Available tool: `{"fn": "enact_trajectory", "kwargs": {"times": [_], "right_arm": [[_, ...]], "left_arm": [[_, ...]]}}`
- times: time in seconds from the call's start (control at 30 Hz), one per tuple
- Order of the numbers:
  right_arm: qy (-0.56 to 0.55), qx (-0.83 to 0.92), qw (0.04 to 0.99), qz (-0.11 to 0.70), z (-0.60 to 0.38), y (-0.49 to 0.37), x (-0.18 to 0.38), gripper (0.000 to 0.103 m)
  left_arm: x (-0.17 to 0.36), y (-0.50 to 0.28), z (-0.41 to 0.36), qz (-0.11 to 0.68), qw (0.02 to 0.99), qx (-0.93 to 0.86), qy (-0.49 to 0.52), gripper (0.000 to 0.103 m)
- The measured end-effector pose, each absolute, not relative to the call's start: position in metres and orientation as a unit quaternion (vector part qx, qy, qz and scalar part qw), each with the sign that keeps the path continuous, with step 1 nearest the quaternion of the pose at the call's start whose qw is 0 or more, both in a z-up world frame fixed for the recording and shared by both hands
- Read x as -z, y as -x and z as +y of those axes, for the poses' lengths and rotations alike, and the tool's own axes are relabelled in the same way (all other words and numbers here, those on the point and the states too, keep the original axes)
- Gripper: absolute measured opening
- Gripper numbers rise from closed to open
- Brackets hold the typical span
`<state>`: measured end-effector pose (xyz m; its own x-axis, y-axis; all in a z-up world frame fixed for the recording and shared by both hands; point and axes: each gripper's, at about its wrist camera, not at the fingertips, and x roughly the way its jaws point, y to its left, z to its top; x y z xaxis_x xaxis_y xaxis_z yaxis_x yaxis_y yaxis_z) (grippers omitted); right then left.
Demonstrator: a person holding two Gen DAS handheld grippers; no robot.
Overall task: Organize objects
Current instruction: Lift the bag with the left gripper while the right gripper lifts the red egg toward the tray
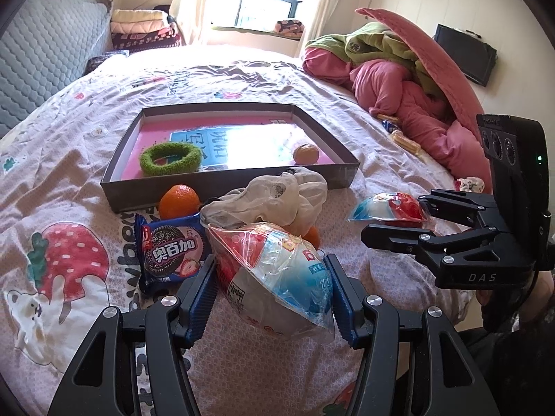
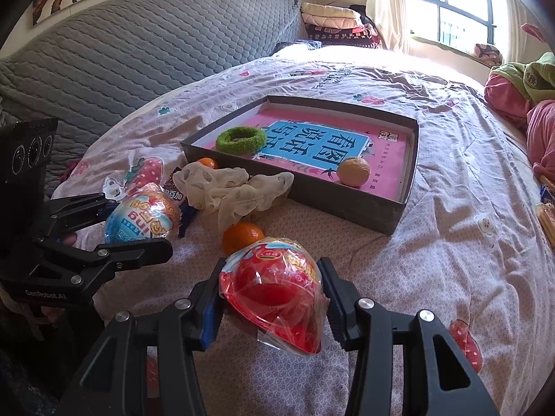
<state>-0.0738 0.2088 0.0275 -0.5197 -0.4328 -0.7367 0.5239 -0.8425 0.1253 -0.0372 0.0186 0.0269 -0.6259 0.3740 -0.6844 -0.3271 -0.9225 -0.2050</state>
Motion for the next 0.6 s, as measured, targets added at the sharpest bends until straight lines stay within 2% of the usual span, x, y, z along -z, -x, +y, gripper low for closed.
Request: {"fn": "enact_trajectory", "kwargs": {"times": [0.6], "right_arm": [[-0.379, 0.884, 0.273, 0.015, 0.207, 0.080, -0.047, 0.050]], "left_arm": [[-0.052, 0.038, 0.012, -0.031, 0.176, -0.923, 0.340, 0.061]]}}
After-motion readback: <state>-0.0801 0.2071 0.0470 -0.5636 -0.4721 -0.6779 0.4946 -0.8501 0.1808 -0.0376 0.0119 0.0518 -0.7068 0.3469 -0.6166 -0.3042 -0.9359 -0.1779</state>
